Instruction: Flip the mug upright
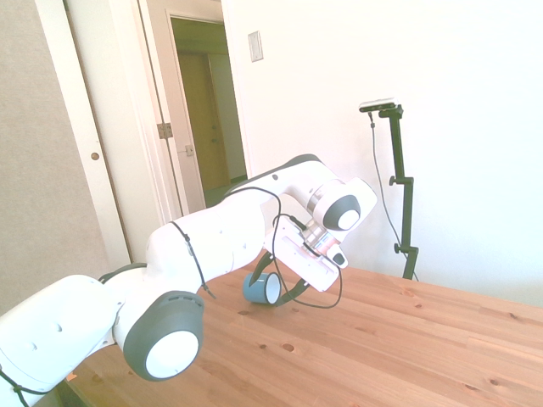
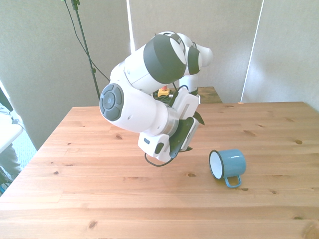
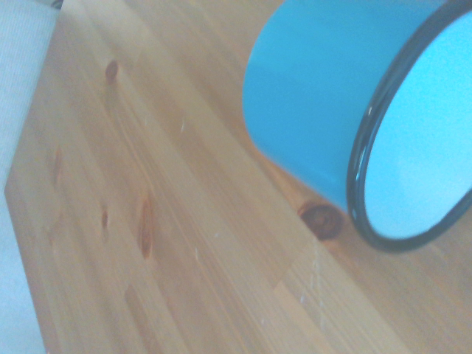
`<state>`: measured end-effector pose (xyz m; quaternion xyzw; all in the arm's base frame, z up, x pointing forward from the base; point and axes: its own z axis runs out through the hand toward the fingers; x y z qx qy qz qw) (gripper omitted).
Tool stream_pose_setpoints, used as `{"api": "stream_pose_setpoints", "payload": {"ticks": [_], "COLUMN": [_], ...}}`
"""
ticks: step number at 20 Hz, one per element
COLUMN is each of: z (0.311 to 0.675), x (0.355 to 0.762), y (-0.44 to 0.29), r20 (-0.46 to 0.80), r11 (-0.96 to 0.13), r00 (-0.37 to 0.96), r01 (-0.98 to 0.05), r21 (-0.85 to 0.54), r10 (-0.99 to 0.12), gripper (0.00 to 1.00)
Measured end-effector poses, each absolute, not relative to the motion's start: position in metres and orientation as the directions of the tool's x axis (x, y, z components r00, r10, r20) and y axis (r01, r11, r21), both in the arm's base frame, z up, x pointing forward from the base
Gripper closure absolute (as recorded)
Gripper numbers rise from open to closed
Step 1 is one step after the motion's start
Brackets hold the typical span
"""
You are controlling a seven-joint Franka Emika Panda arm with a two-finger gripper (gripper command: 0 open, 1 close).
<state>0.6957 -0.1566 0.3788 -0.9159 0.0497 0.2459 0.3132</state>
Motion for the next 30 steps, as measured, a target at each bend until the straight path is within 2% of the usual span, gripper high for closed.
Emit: {"api": "stream_pose_setpoints", "payload": {"ticks": [3, 7, 11, 15, 22, 30], "z": [0.38, 0.381, 0.372, 0.36, 0.367, 0.332], "x": [0.7, 0.716, 0.724, 0.729, 0.73, 0.728], "y": [-0.153, -0.158, -0.152, -0.142, -0.137, -0.136], "r20": [-0.473, -0.409, -0.39, -0.394, -0.35, -0.334], "r11": [-0.777, -0.736, -0.71, -0.683, -0.629, -0.604], "r00": [0.88, 0.912, 0.919, 0.919, 0.937, 0.937], "r01": [-0.263, -0.301, -0.309, -0.307, -0.255, -0.207], "r21": [-0.571, -0.607, -0.633, -0.662, -0.734, -0.77], "r10": [0.049, -0.036, -0.052, -0.031, 0.028, 0.105], "gripper": [0.0, 0.0, 0.0, 0.0, 0.0, 0.0]}}
